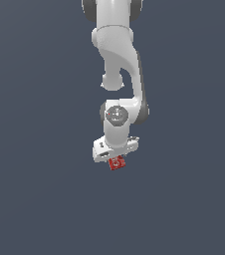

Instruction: Pick up the object and move it to a goal position.

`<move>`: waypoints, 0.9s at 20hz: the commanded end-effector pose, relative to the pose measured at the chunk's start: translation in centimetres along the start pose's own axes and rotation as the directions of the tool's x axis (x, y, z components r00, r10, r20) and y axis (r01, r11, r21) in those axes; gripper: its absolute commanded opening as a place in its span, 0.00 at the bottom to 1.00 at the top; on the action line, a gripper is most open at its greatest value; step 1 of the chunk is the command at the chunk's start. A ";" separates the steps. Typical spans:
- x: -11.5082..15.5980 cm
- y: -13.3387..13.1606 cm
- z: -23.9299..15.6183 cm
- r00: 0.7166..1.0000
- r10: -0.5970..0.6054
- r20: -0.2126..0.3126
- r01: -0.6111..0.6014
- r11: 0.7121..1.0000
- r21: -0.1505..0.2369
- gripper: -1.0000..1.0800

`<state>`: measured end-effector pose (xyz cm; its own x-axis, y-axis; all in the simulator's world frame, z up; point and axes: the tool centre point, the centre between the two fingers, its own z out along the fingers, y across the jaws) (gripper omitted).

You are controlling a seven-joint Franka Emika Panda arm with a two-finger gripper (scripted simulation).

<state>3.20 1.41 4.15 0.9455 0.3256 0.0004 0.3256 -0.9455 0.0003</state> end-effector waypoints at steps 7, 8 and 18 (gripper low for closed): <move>0.0 0.0 2.6 1.000 -0.002 0.000 0.002 1.000 0.000 0.96; 0.1 0.0 2.6 1.000 -0.002 0.000 0.002 1.000 0.000 0.96; 0.1 0.0 2.6 1.000 -0.002 0.000 0.002 1.000 0.000 0.00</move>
<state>3.29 1.38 1.58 0.9449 0.3273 0.0007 0.3273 -0.9449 0.0006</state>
